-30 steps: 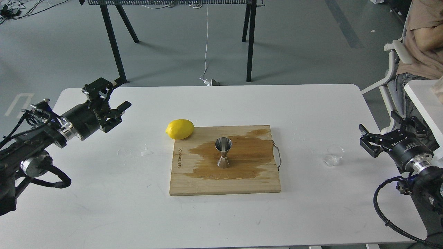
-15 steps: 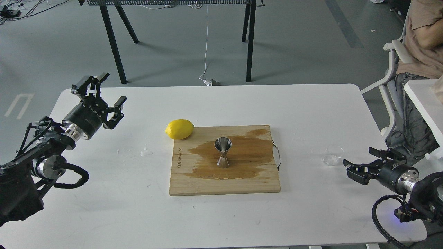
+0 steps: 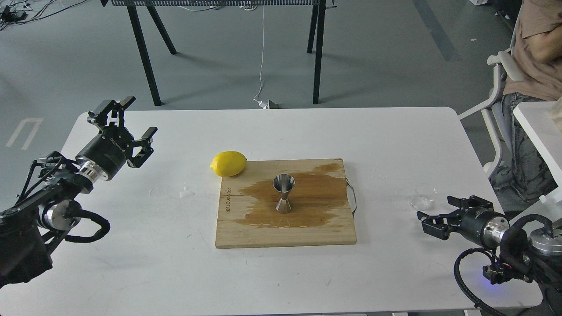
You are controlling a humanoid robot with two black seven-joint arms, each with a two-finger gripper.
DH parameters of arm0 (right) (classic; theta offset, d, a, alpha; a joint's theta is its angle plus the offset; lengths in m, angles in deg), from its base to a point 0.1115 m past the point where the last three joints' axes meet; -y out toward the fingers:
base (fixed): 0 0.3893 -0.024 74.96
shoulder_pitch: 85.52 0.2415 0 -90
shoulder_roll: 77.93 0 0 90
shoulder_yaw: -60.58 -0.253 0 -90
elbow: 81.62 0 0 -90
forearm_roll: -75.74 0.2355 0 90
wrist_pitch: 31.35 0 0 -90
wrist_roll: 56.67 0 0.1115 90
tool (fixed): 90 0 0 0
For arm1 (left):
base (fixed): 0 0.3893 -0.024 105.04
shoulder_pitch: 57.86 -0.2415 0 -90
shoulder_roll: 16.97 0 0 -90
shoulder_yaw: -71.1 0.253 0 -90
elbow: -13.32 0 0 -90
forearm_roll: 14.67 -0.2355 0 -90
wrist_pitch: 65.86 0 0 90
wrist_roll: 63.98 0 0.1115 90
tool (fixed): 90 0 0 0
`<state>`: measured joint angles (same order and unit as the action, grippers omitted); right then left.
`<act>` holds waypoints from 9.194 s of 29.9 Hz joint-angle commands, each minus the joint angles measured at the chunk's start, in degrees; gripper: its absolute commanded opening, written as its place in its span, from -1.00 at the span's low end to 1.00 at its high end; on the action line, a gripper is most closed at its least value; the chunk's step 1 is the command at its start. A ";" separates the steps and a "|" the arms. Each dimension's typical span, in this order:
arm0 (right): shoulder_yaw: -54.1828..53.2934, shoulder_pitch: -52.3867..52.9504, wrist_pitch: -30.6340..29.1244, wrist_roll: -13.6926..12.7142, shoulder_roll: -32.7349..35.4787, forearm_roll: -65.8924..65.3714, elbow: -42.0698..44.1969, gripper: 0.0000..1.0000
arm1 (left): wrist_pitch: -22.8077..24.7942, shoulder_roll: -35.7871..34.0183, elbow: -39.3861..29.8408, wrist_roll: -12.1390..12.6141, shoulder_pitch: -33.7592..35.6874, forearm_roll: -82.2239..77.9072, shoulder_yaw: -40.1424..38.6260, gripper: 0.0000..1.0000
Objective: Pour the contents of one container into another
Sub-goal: 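Reach the right gripper to the small clear glass cup and grasp it, then lift the glass cup and carry it toward the jigger, then position the glass cup above the jigger and begin tilting it, then tilt the glass cup further to pour into the jigger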
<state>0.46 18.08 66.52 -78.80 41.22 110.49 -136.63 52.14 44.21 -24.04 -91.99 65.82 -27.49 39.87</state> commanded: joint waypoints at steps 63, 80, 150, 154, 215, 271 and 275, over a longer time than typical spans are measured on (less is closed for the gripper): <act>0.09 3.63 -1.89 0.33 -5.24 -10.49 2.63 -0.09 | 0.00 0.61 5.80 0.00 -2.48 -0.09 0.20 0.89; 1.40 11.80 1.88 -0.11 -5.41 -39.39 -20.57 -0.11 | 0.00 0.61 5.80 0.00 -2.48 -0.09 0.38 0.89; 43.51 42.22 -1.98 0.16 -15.00 -59.89 -19.96 -0.08 | 0.00 -0.01 5.80 0.00 -2.48 0.08 0.11 0.89; 43.51 42.92 -2.86 0.16 -14.56 -60.85 -20.05 -0.08 | 0.00 0.08 5.80 0.00 -2.57 0.08 0.11 0.89; 49.40 46.26 -9.37 0.33 -12.97 -73.16 -19.96 -0.07 | 0.00 0.34 6.94 0.00 -3.01 0.08 0.20 0.91; 55.90 52.68 -9.80 0.33 -15.17 -76.67 -19.87 -0.07 | 0.00 0.43 7.12 0.00 -3.62 0.08 0.11 0.93; 56.16 52.85 -9.80 0.33 -15.35 -76.68 -19.96 -0.07 | 0.00 0.43 7.12 0.00 -3.62 0.17 0.11 0.93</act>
<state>56.41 70.81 56.70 -78.46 26.03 33.85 -156.52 52.14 44.64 -16.92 -91.98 62.20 -27.41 39.98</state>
